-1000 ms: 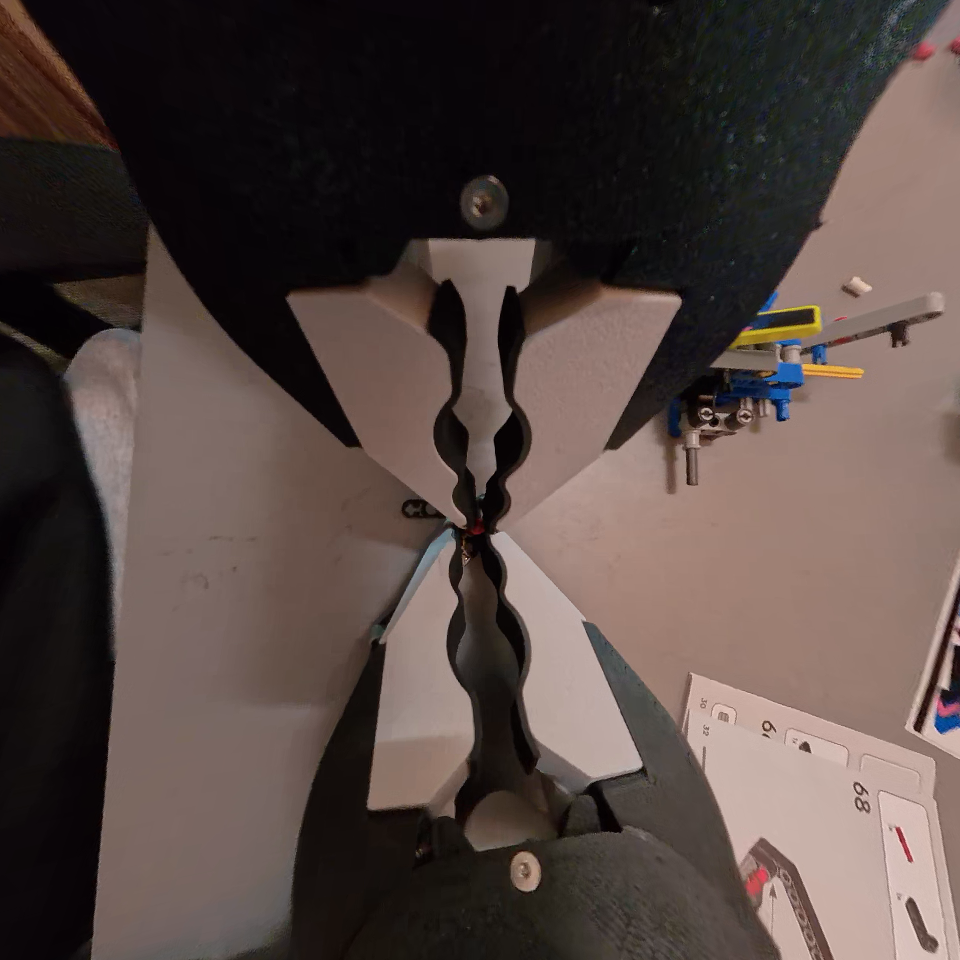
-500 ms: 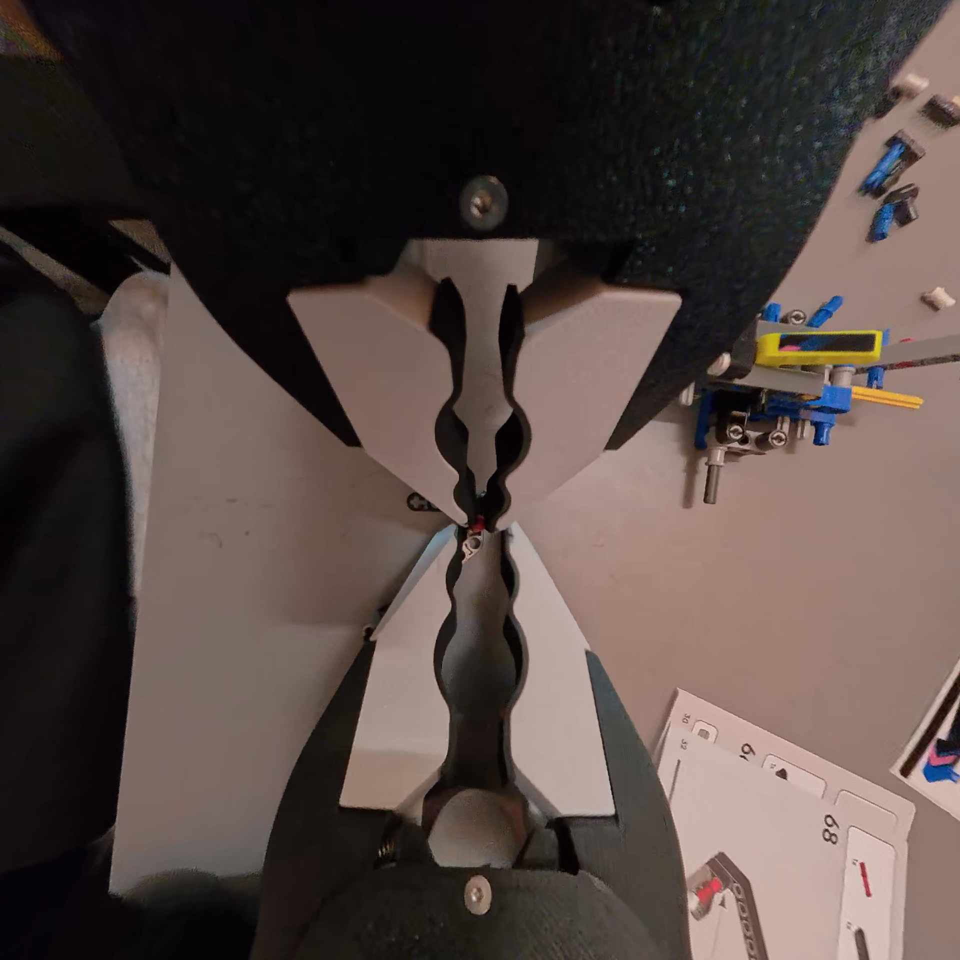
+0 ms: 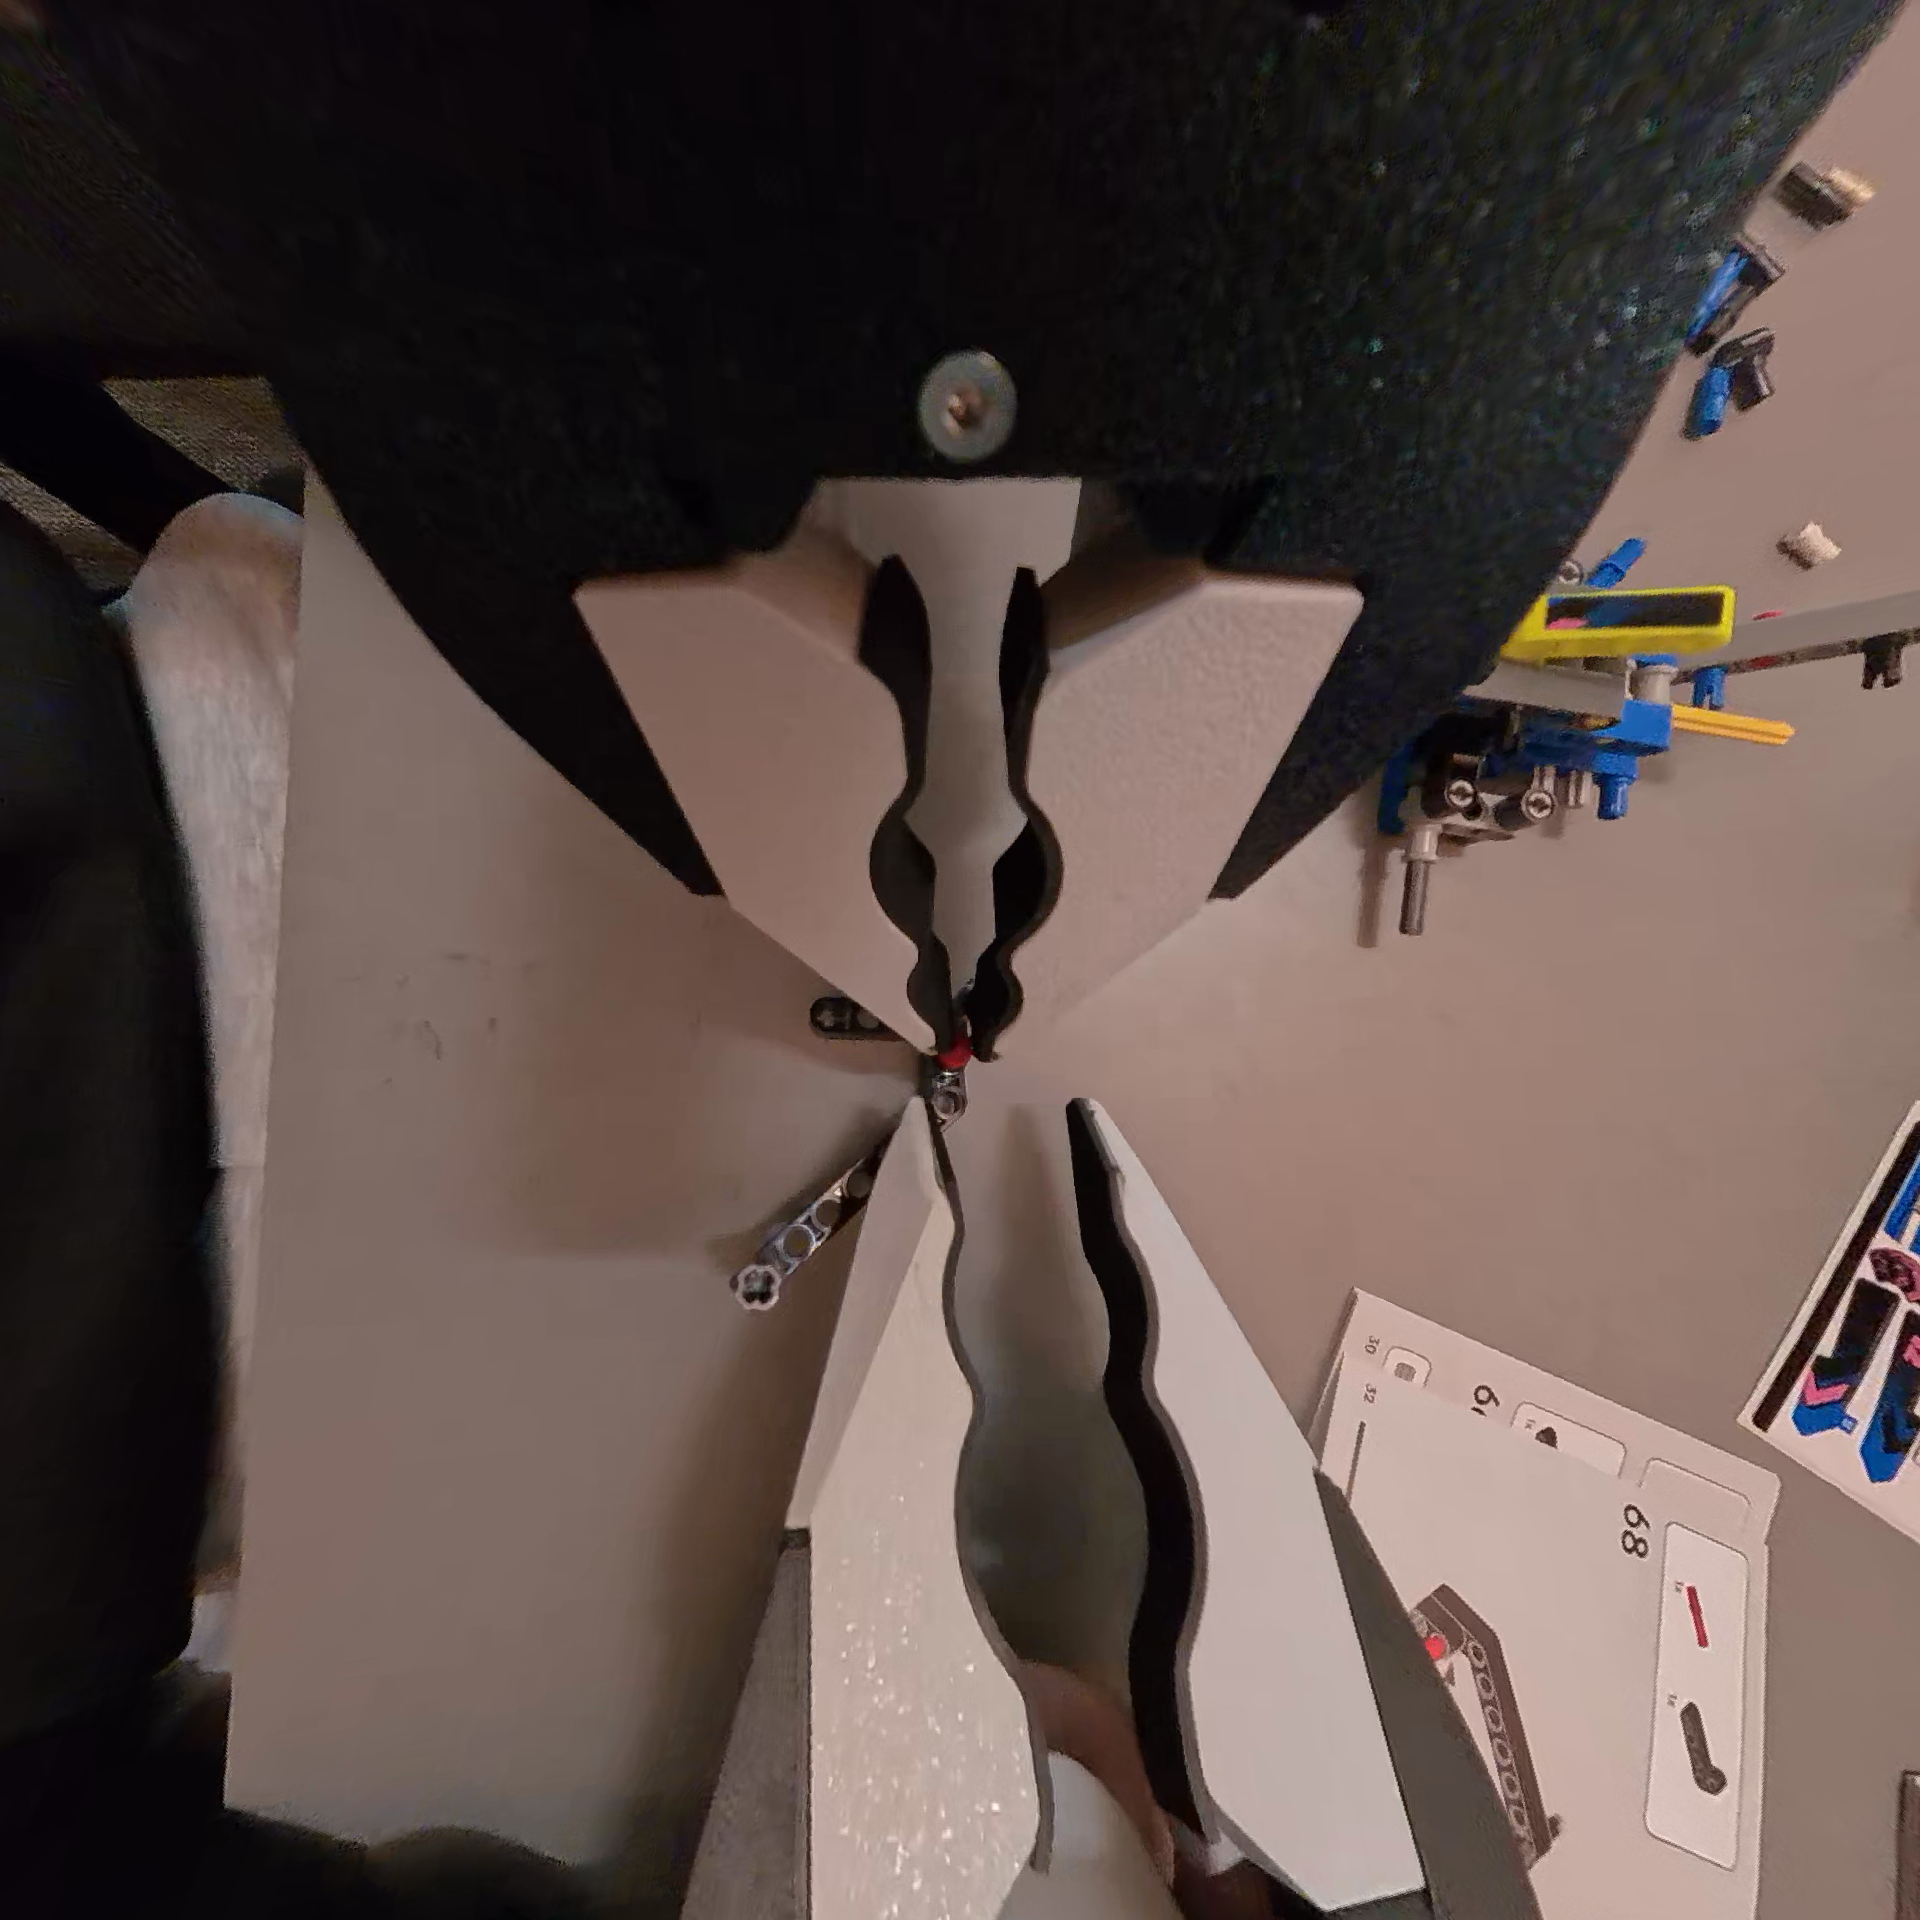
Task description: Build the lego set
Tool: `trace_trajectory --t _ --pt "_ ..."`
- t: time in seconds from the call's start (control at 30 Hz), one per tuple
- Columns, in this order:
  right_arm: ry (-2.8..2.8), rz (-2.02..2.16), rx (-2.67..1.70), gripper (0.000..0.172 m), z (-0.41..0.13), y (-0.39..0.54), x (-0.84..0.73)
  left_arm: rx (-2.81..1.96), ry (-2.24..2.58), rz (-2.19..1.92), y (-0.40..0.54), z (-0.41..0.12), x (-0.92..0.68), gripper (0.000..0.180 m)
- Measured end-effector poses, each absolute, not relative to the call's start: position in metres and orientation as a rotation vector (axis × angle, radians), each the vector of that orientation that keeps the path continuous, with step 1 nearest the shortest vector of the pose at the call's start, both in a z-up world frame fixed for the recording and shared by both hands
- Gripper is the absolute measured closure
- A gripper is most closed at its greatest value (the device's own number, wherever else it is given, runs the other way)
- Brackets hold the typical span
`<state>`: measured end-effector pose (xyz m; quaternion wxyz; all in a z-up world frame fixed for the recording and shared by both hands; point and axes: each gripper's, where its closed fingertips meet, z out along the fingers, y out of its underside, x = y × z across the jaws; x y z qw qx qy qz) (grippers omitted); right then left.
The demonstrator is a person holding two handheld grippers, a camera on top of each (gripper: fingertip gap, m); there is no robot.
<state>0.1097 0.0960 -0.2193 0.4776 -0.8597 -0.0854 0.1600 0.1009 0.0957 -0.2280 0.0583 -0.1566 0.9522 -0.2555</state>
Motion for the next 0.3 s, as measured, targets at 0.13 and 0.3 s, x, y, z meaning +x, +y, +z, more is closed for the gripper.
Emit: trace_trajectory --t 0.13,0.3 --pt "-0.158 0.387 -2.076 0.152 -0.215 0.090 0.119 -0.445 2.897 -0.741 0.095 -0.228 0.101 0.180" --pt "-0.229 0.399 -2.150 0.149 -0.227 0.089 0.110 -0.405 2.903 -0.700 0.093 -0.228 0.103 0.180"
